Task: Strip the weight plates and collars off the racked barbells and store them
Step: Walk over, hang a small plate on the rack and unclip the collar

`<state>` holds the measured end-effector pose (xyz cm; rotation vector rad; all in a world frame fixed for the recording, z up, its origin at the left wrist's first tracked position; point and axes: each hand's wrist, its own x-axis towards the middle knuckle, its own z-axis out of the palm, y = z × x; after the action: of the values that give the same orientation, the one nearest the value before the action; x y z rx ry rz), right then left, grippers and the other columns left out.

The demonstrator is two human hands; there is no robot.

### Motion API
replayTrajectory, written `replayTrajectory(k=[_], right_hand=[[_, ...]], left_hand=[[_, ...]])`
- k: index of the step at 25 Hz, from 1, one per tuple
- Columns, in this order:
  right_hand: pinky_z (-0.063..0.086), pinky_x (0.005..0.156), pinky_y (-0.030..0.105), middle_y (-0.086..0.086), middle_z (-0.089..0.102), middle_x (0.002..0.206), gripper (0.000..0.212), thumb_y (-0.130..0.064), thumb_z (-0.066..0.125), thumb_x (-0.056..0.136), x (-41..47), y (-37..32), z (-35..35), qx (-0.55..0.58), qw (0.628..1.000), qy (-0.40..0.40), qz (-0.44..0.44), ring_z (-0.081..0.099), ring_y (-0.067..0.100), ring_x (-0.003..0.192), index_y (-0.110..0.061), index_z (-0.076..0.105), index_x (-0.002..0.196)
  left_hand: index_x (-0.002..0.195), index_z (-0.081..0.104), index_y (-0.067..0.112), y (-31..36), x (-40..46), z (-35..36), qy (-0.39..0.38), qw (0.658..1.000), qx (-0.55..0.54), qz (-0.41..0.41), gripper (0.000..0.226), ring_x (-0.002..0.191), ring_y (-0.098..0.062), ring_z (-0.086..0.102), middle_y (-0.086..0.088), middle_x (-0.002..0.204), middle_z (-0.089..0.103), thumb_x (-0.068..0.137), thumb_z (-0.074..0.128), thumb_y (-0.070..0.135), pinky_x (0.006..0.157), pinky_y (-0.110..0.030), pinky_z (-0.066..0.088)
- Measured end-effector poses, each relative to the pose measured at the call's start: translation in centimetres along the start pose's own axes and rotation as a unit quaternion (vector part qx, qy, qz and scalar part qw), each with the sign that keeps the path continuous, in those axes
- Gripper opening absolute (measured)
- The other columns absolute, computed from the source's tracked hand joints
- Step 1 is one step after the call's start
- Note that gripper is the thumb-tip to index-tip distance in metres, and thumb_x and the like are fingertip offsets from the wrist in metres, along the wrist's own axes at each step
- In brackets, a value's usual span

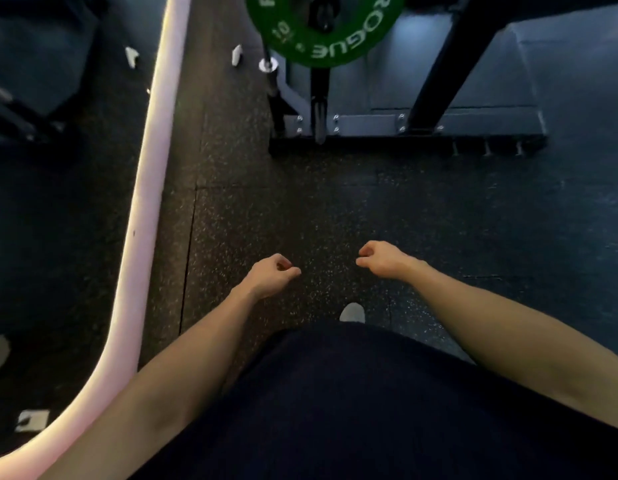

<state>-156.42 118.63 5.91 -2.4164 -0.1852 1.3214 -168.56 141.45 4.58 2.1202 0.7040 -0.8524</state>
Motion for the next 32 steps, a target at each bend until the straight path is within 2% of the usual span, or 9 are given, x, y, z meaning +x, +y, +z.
replayTrajectory(k=[2,7,11,13,17,19,22,24,32], right_hand=[[0.043,0.099,0.035,0.007,0.052,0.137,0.046,-0.030,0.057,0.095,-0.2,-0.5,-2.2,0.031,0.999,0.034,-0.005,0.053,0.022,0.120,-0.014,0.047,0.137],[0.043,0.092,0.031,0.005,0.052,0.137,0.048,-0.029,0.057,0.095,-1.5,-5.1,-10.0,0.076,0.983,0.145,-0.081,0.054,0.018,0.115,-0.018,0.045,0.139],[0.041,0.099,0.033,0.004,0.049,0.139,0.046,-0.031,0.057,0.095,-3.5,-9.4,-17.1,0.075,0.960,0.224,-0.151,0.049,0.022,0.124,-0.016,0.047,0.138],[0.043,0.097,0.033,0.002,0.050,0.139,0.045,-0.031,0.057,0.095,-4.9,-11.5,-20.6,0.079,0.944,0.262,-0.186,0.051,0.022,0.122,-0.016,0.048,0.136],[0.045,0.083,0.028,0.008,0.054,0.136,0.044,-0.028,0.059,0.094,-8.3,-15.5,-27.1,0.074,0.913,0.324,-0.238,0.057,0.021,0.103,-0.015,0.049,0.135],[0.045,0.080,0.026,0.009,0.054,0.135,0.046,-0.027,0.060,0.093,-10.7,-17.6,-30.4,0.059,0.891,0.363,-0.265,0.058,0.024,0.106,-0.014,0.048,0.135],[0.040,0.094,0.029,0.008,0.052,0.138,0.046,-0.027,0.060,0.092,-15.1,-20.7,-35.5,0.017,0.852,0.431,-0.297,0.051,0.025,0.122,-0.013,0.049,0.135],[0.038,0.101,0.031,0.008,0.053,0.138,0.047,-0.027,0.061,0.091,-18.0,-22.3,-38.6,0.009,0.827,0.463,-0.319,0.051,0.025,0.123,-0.014,0.050,0.134],[0.040,0.088,0.027,0.005,0.058,0.130,0.046,-0.027,0.062,0.090,-28.7,-27.0,-49.7,-0.015,0.730,0.554,-0.400,0.057,0.020,0.108,-0.015,0.050,0.134]], left_hand=[[0.131,0.054,0.023,2.5,1.0,-2.7,0.018,0.999,0.006,0.038,0.050,0.110,-0.017,0.055,-0.004,0.130,0.056,0.090,0.059,0.051,0.091,-0.029,0.045],[0.131,0.054,0.026,9.8,1.7,-11.8,0.129,0.985,-0.007,0.115,0.050,0.110,-0.018,0.056,-0.005,0.131,0.056,0.088,0.062,0.049,0.088,-0.029,0.045],[0.126,0.057,0.027,16.9,-0.2,-19.8,0.208,0.959,-0.008,0.194,0.046,0.105,-0.018,0.057,0.000,0.117,0.060,0.087,0.063,0.050,0.086,-0.029,0.045],[0.126,0.057,0.028,20.1,-1.7,-23.6,0.246,0.940,-0.001,0.236,0.048,0.101,-0.014,0.057,0.004,0.112,0.060,0.085,0.063,0.054,0.084,-0.027,0.042],[0.123,0.056,0.031,25.2,-5.3,-29.6,0.310,0.904,-0.008,0.295,0.053,0.105,-0.016,0.059,0.003,0.118,0.063,0.080,0.063,0.060,0.095,-0.034,0.047],[0.123,0.057,0.028,27.9,-7.9,-32.1,0.343,0.882,-0.025,0.322,0.050,0.103,-0.016,0.059,0.002,0.117,0.062,0.082,0.065,0.056,0.091,-0.031,0.047],[0.124,0.059,0.024,31.7,-12.0,-35.8,0.407,0.839,-0.035,0.359,0.044,0.105,-0.016,0.056,0.002,0.111,0.059,0.086,0.067,0.044,0.083,-0.025,0.038],[0.127,0.057,0.021,34.0,-14.8,-38.0,0.428,0.816,-0.036,0.387,0.046,0.103,-0.015,0.054,0.003,0.106,0.057,0.087,0.067,0.041,0.083,-0.024,0.036],[0.127,0.056,0.024,42.8,-24.1,-45.3,0.507,0.728,-0.041,0.459,0.046,0.110,-0.021,0.055,-0.005,0.124,0.060,0.087,0.066,0.044,0.088,-0.029,0.039]])
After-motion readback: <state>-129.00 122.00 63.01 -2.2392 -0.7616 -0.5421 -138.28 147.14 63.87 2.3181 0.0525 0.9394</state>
